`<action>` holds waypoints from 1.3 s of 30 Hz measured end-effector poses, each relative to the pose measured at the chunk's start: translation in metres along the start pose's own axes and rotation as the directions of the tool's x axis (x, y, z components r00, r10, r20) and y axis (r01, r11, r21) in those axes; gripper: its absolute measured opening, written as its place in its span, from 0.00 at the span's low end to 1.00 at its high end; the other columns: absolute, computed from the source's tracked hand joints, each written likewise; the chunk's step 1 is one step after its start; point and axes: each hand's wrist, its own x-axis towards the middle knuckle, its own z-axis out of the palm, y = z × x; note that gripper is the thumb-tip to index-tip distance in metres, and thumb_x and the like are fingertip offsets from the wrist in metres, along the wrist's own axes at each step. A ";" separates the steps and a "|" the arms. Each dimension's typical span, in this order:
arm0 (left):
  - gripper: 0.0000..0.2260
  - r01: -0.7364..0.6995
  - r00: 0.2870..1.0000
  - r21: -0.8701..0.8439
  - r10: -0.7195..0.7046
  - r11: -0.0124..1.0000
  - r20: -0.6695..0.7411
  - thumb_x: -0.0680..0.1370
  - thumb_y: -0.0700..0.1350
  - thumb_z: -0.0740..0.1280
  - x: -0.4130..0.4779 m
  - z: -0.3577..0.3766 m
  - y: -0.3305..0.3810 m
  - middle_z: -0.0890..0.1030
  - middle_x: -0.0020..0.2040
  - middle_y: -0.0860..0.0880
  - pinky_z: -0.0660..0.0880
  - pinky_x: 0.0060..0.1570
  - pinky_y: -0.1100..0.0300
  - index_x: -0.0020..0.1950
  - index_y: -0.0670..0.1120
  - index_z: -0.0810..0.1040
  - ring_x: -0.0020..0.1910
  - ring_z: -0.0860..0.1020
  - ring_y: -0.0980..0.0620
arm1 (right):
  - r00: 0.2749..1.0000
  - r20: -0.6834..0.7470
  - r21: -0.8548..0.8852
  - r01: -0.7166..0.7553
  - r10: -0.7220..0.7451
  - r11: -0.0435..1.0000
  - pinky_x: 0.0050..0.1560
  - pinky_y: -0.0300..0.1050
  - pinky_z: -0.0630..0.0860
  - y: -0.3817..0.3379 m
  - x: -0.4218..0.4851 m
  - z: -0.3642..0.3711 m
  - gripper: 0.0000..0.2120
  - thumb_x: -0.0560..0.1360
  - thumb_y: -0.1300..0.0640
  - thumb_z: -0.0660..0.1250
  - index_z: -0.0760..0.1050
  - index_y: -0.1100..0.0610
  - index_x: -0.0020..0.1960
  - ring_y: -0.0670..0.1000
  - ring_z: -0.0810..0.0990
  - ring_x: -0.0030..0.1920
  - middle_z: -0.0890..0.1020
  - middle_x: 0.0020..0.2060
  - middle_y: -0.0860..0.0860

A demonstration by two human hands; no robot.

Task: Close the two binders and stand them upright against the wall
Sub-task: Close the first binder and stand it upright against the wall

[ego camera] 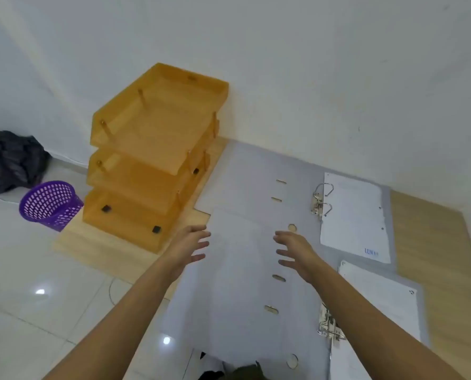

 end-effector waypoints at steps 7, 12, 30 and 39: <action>0.30 0.139 0.985 0.170 -0.119 0.976 -0.121 0.80 0.44 0.66 0.036 -0.008 -0.032 0.68 0.76 0.45 0.70 0.65 0.51 0.80 0.44 0.60 0.70 0.71 0.44 | 0.985 -0.092 -0.450 0.090 -0.146 0.889 0.64 0.49 0.76 0.037 0.014 0.029 0.24 0.79 0.54 0.66 0.69 0.52 0.75 0.56 0.70 0.73 0.70 0.75 0.53; 0.32 0.113 0.981 0.203 -0.077 0.973 -0.177 0.78 0.42 0.67 0.044 0.002 -0.045 0.70 0.76 0.45 0.68 0.56 0.57 0.81 0.43 0.60 0.71 0.72 0.43 | 0.995 0.101 -0.644 0.051 0.019 0.764 0.80 0.58 0.49 0.058 0.017 0.056 0.37 0.79 0.45 0.65 0.51 0.48 0.82 0.57 0.42 0.83 0.43 0.83 0.51; 0.10 -0.152 0.983 -0.214 0.170 0.965 0.068 0.80 0.41 0.68 0.000 -0.018 0.051 0.86 0.55 0.40 0.83 0.50 0.52 0.59 0.40 0.82 0.48 0.86 0.45 | 0.967 0.166 -0.196 0.222 -0.191 0.955 0.79 0.63 0.54 -0.016 -0.004 0.093 0.44 0.71 0.29 0.66 0.46 0.32 0.79 0.52 0.46 0.83 0.40 0.82 0.41; 0.28 -0.048 0.887 -0.170 0.120 0.984 0.445 0.75 0.70 0.60 -0.046 0.075 0.048 0.78 0.71 0.52 0.69 0.72 0.44 0.72 0.59 0.75 0.71 0.75 0.48 | 0.917 0.210 0.140 0.314 -0.338 0.939 0.69 0.62 0.74 -0.033 -0.057 0.034 0.30 0.79 0.36 0.61 0.56 0.33 0.78 0.42 0.62 0.72 0.60 0.73 0.32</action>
